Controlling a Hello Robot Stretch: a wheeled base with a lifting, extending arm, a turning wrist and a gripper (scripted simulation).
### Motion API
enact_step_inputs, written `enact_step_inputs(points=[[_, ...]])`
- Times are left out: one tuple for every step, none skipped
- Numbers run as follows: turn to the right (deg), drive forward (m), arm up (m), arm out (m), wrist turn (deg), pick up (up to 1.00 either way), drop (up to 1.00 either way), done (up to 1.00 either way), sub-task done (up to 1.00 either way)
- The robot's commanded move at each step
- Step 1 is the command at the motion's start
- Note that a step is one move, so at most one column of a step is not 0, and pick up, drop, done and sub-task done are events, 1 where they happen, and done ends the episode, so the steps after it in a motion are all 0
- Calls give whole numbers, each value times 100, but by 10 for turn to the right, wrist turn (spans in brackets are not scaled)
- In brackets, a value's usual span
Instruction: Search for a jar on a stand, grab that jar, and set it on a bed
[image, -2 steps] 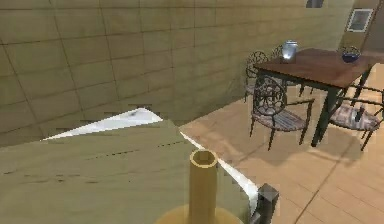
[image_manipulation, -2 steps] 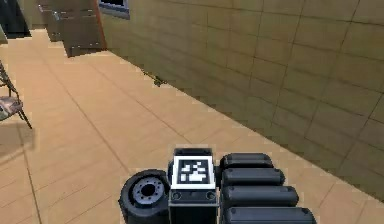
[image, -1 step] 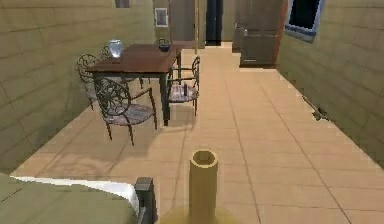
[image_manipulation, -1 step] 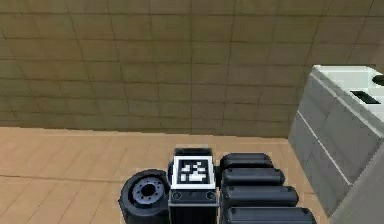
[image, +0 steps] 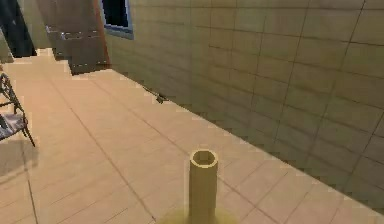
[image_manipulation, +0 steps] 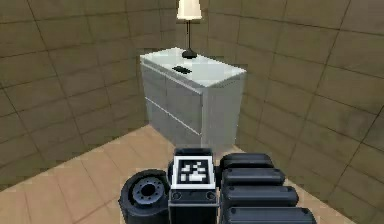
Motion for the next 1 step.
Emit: enact_step_inputs(points=[[420,0,0,0,0,0,0,0,0]])
